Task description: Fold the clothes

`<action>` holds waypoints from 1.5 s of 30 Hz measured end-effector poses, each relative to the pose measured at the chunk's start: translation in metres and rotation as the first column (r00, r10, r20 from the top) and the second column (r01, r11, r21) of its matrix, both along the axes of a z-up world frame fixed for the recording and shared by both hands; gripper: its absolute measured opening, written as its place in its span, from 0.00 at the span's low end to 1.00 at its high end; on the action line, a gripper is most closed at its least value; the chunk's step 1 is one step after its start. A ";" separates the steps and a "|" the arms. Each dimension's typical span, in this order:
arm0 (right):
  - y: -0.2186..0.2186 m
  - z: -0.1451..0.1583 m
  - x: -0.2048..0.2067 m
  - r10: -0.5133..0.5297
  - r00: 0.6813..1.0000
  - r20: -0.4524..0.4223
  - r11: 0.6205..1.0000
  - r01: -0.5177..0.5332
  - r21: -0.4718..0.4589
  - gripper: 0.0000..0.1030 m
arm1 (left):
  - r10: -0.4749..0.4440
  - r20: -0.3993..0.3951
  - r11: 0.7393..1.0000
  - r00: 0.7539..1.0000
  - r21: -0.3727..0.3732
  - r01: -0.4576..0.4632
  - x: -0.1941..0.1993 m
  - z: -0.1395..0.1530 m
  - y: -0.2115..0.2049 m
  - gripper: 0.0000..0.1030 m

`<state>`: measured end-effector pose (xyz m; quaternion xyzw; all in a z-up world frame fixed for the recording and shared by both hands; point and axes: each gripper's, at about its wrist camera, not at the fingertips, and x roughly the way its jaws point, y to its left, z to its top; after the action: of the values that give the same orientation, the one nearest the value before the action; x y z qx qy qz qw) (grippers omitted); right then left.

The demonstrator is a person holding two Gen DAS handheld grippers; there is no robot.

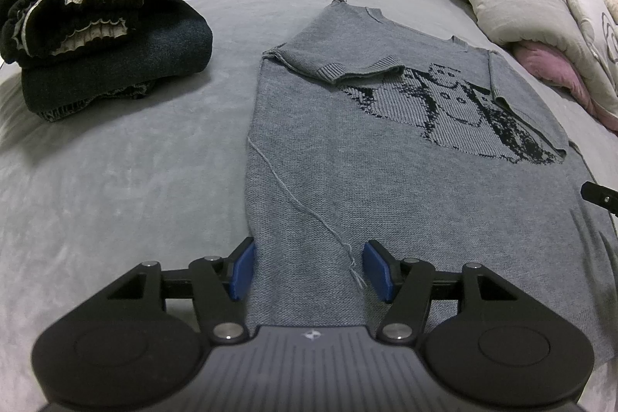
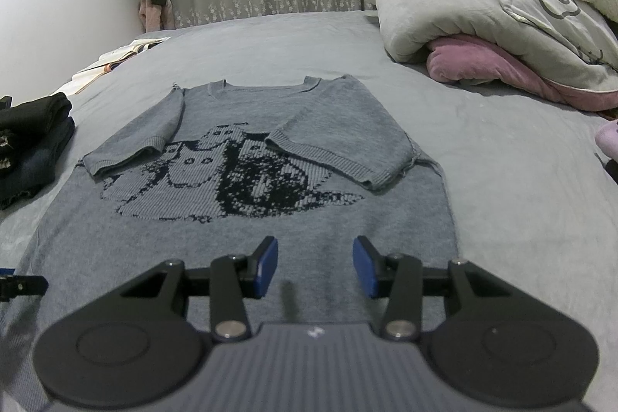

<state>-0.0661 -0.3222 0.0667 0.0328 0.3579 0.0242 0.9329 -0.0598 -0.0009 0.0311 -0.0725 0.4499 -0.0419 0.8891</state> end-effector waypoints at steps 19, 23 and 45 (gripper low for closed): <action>0.001 0.000 0.000 0.000 1.000 0.002 1.000 0.000 0.002 0.40 | -0.009 0.000 1.000 1.000 0.003 0.009 0.002 -0.001 -0.001 0.60; 0.002 0.000 0.000 0.001 1.000 0.002 1.000 -0.001 0.001 0.40 | -0.010 0.000 1.000 1.000 0.004 0.010 0.002 -0.001 -0.001 0.60; 0.004 0.000 0.000 0.006 1.000 0.003 1.000 -0.006 -0.001 0.40 | -0.010 -0.001 1.000 1.000 0.002 0.010 0.002 0.000 -0.001 0.60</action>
<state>-0.0657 -0.3181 0.0670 0.0313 0.3567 0.0270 0.9333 -0.0574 -0.0017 0.0310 -0.0695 0.4506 -0.0460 0.8888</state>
